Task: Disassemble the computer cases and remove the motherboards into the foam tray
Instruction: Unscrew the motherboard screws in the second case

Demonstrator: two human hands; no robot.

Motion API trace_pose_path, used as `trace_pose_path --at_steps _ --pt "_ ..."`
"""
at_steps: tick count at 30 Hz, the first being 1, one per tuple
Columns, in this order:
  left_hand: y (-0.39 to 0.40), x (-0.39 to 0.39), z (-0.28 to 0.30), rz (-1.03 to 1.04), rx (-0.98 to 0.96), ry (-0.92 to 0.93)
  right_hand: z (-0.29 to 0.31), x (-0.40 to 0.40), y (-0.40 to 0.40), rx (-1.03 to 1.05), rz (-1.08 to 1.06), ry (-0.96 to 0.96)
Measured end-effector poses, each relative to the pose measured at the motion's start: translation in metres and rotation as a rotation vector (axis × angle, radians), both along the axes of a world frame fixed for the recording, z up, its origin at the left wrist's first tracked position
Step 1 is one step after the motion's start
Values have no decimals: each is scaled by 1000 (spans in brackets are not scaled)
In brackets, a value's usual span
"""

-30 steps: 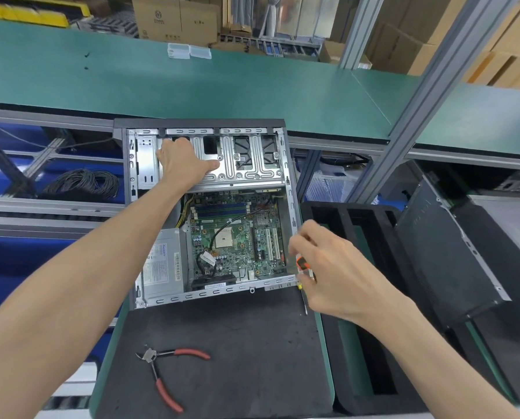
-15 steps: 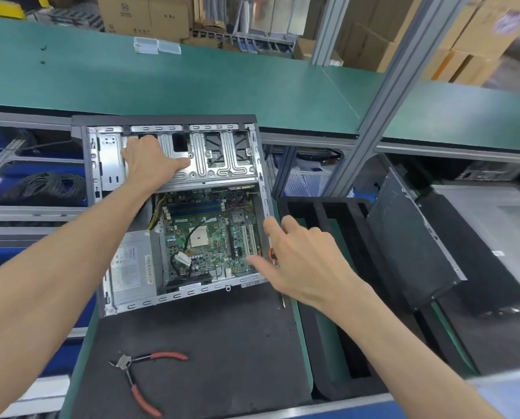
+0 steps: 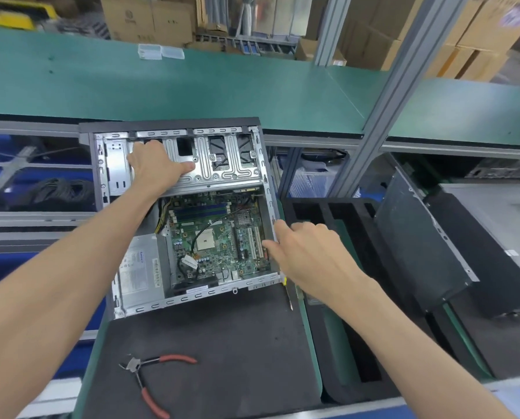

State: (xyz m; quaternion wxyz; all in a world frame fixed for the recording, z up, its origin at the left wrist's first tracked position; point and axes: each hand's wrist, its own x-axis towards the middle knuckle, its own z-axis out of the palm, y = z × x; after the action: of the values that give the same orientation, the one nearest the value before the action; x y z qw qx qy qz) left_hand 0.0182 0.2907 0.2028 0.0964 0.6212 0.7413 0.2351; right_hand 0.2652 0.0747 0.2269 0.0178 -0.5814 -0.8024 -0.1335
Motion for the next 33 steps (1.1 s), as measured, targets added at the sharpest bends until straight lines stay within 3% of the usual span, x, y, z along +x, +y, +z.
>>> trace_pose_path --at_steps 6,10,12,17,20,23,30,33 --pt "1 -3 1 14 -13 -43 8 -2 5 -215 231 219" --pt "-2 -3 2 18 -2 -35 7 -3 4 44 -10 18" --pt "-3 -4 2 19 7 -27 3 -5 6 22 -29 -28" --pt "-4 -7 3 28 21 -30 9 -8 10 -230 220 145" --pt "-5 -6 4 25 25 -41 11 -10 7 -150 150 142" --pt "-10 -6 4 17 33 -66 5 -11 6 -47 -8 0" --pt "-18 -5 8 7 28 -97 13 -7 5 -307 200 172" --pt "-20 -3 10 10 26 -106 13 -2 0 -126 97 124"
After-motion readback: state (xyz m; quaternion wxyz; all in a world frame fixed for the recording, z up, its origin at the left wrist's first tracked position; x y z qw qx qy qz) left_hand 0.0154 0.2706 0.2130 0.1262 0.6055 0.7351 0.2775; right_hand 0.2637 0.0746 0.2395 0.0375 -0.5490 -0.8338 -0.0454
